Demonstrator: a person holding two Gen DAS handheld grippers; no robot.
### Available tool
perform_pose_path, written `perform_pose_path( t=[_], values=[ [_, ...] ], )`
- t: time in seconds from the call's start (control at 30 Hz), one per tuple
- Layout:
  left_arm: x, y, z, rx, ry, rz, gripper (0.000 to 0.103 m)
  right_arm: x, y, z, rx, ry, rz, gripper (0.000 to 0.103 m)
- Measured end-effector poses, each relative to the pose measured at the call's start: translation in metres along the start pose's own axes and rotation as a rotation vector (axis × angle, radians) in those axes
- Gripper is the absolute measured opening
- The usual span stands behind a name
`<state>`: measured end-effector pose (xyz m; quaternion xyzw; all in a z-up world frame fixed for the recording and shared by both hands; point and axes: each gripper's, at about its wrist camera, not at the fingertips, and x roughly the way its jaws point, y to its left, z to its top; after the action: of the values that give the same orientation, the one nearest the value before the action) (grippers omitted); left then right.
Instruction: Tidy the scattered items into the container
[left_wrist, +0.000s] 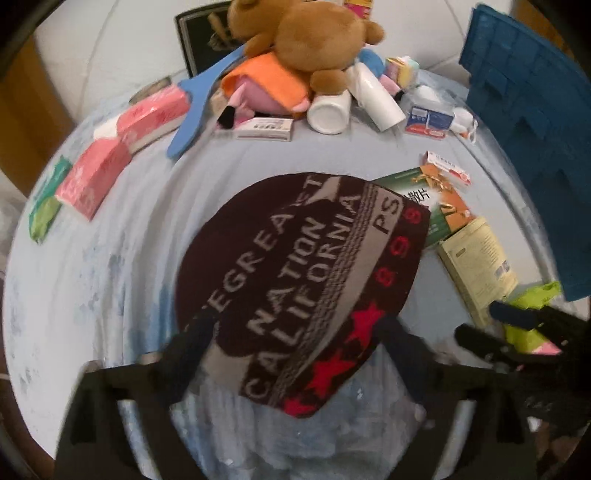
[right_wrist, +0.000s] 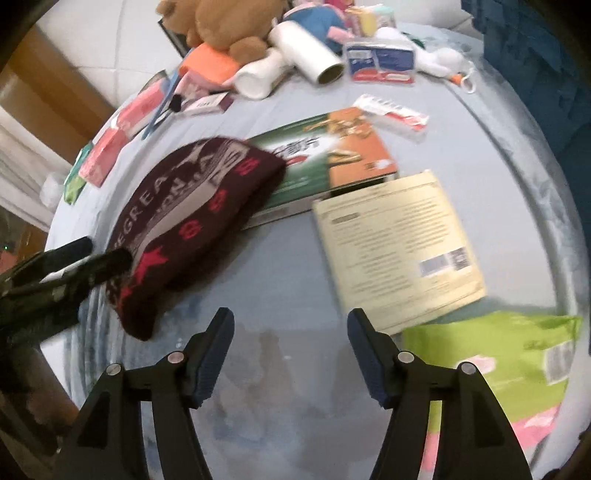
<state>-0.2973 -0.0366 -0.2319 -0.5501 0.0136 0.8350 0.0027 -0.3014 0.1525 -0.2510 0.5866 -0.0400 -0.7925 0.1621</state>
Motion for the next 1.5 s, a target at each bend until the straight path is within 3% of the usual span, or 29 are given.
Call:
perform_pose_path(
  t=[0.1, 0.2, 0.23, 0.27, 0.3, 0.4, 0.5, 0.73, 0.9, 1.0, 1.23, 1.33, 1.4, 1.5],
  values=[
    [0.019, -0.016, -0.006, 0.011, 0.043, 0.016, 0.097, 0.002, -0.007, 0.003, -0.01, 0.001, 0.009, 0.065],
    [0.033, -0.026, -0.009, 0.031, 0.028, 0.116, 0.092, 0.005, -0.012, 0.003, -0.026, 0.005, 0.017, 0.065],
    [0.037, -0.028, -0.01, 0.037, 0.015, 0.154, 0.085, 0.006, -0.014, 0.004, -0.033, 0.004, 0.017, 0.065],
    [0.04, -0.029, -0.01, 0.037, 0.005, 0.183, 0.063, 0.005, -0.016, 0.006, -0.044, -0.004, 0.008, 0.065],
    [0.04, -0.026, -0.009, 0.016, 0.007, 0.181, 0.048, 0.004, -0.019, 0.009, -0.055, -0.013, -0.001, 0.065],
    [0.038, -0.011, -0.001, -0.06, -0.001, 0.196, 0.025, 0.001, -0.027, 0.019, -0.081, -0.039, -0.023, 0.063],
    [0.034, 0.005, 0.01, -0.121, -0.019, 0.213, 0.022, 0.0, -0.042, 0.04, -0.093, -0.066, -0.05, 0.054],
    [0.043, 0.024, 0.041, -0.188, -0.016, 0.232, 0.022, 0.009, -0.071, 0.101, -0.124, -0.115, -0.111, 0.054],
    [0.054, 0.028, 0.052, -0.185, 0.014, 0.227, 0.022, 0.031, -0.082, 0.129, -0.199, -0.081, -0.17, 0.054],
    [0.058, 0.029, 0.058, -0.178, 0.033, 0.222, 0.022, 0.049, -0.079, 0.14, -0.255, -0.039, -0.189, 0.06],
    [0.06, 0.033, 0.063, -0.195, 0.043, 0.207, 0.022, 0.063, -0.077, 0.153, -0.282, -0.05, -0.173, 0.063],
    [0.06, 0.033, 0.063, -0.205, 0.041, 0.207, 0.022, 0.063, -0.072, 0.153, -0.289, -0.05, -0.169, 0.051],
    [0.058, 0.033, 0.063, -0.212, 0.039, 0.202, 0.021, 0.062, -0.067, 0.15, -0.287, -0.048, -0.167, 0.026],
    [0.051, 0.032, 0.061, -0.22, 0.027, 0.185, 0.02, 0.058, -0.062, 0.141, -0.26, -0.043, -0.161, 0.026]
  ],
)
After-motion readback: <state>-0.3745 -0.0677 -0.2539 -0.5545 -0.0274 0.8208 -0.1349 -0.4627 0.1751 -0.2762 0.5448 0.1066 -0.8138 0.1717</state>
